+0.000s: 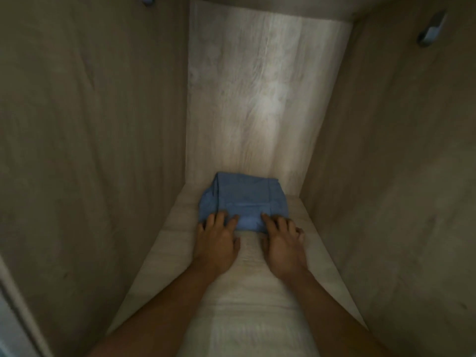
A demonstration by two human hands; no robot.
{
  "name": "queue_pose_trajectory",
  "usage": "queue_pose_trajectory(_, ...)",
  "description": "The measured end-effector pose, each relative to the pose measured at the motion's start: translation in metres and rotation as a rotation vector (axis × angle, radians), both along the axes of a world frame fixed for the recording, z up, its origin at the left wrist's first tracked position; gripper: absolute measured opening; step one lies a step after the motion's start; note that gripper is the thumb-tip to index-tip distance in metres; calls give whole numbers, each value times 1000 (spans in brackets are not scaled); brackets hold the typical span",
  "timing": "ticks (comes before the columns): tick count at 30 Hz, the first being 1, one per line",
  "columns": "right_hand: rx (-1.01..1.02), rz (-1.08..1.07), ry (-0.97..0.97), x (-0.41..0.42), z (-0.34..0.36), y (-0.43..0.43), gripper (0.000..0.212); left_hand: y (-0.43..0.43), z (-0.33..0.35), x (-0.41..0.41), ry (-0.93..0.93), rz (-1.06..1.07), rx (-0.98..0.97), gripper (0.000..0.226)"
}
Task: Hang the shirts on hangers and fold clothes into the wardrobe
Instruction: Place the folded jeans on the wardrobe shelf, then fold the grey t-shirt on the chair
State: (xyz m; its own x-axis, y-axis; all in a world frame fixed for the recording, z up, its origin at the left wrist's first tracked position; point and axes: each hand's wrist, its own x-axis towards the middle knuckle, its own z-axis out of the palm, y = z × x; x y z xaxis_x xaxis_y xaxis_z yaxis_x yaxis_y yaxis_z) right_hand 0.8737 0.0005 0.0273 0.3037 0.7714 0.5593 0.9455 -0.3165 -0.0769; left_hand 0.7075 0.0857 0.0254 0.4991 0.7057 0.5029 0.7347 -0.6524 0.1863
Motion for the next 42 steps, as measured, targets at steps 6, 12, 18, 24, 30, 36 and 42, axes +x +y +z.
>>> queue_pose_trajectory(6, -237, 33, 128, -44, 12, -58, 30, -68, 11, -32, 103, 48, -180, 47)
queue_pose_trajectory(12, -324, 114, 174, -90, 18, -146, 32, -163, 18, -89, 148, 64, -225, 44)
queue_pose_trajectory(18, -205, 276, 217, -161, 17, -224, 31, -258, 23, -166, -38, 85, -197, 47)
queue_pose_trajectory(24, -218, 528, 274, -287, 18, -249, 31, -321, 37, -299, -31, 344, -242, 50)
queue_pose_trajectory(30, -329, 801, 261, -445, 14, -251, 36, -379, 36, -476, -74, 672, -340, 51)
queue_pose_trajectory(36, -383, 1117, 202, -646, -6, -278, 33, -474, 6, -668, -138, 1003, -440, 51)
queue_pose_trajectory(42, -535, 1339, 167, -867, -36, -331, 35, -575, -28, -855, -158, 1275, -538, 39)
